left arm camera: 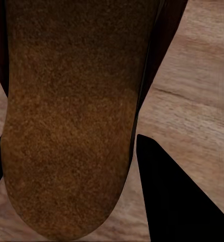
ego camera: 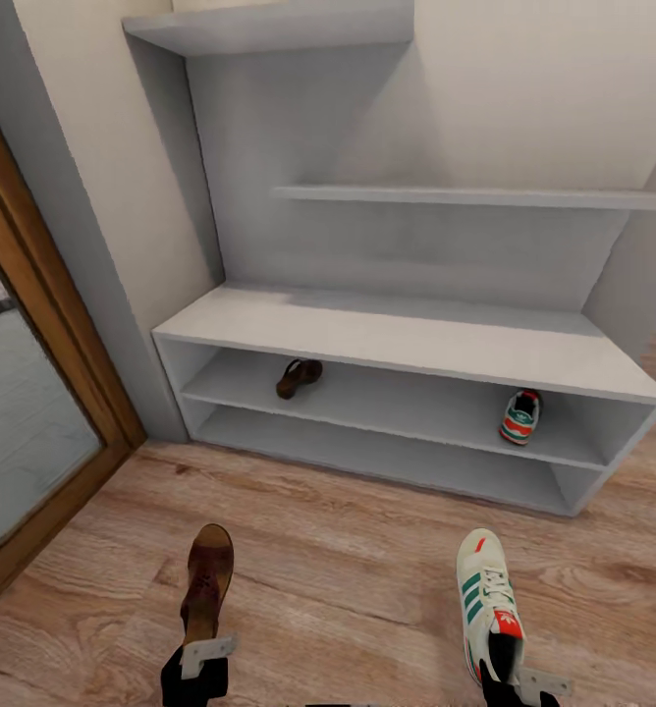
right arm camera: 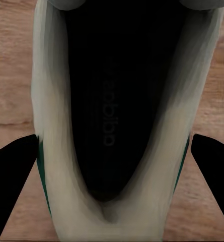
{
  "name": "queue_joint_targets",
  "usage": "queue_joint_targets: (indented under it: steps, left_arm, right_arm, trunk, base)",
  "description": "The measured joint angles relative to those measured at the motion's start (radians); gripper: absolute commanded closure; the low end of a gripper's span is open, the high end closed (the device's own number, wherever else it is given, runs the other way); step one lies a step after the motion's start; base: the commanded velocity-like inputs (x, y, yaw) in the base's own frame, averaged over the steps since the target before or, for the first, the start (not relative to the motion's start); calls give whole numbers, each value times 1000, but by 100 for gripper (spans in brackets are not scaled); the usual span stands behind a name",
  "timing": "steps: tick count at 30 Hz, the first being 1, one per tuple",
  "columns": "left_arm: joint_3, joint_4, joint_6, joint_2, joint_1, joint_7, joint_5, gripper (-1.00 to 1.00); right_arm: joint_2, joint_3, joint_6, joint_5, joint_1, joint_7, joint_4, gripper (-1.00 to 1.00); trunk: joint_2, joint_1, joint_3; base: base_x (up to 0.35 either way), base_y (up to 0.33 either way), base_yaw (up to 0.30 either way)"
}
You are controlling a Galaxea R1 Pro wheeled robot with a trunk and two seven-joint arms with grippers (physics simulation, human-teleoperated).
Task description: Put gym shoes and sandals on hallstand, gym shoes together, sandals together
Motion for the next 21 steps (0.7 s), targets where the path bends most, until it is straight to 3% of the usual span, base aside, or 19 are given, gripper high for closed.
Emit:
queue_joint_targets:
  steps: [11,19,21]
  left_arm:
    - [0,-6,0,0,5,0,-1,100]
    - [-8,-10,7,-2,0,0,-4,100]
    - [-10,-11,21,-7,-10,1,-9,100]
  right_arm:
    - [-1,-1,-1,0,0,-1,0,100]
    - [-2,-3,0,0,0,-2,-1,100]
    - [-21,-15,1,-6,0,-3,-9,100]
  trunk:
    - [0,0,6]
    - [0,0,11]
    - [0,0,12]
  base:
    - [-49,263,-298]
    - [-8,34,-299]
    - [0,2,-299]
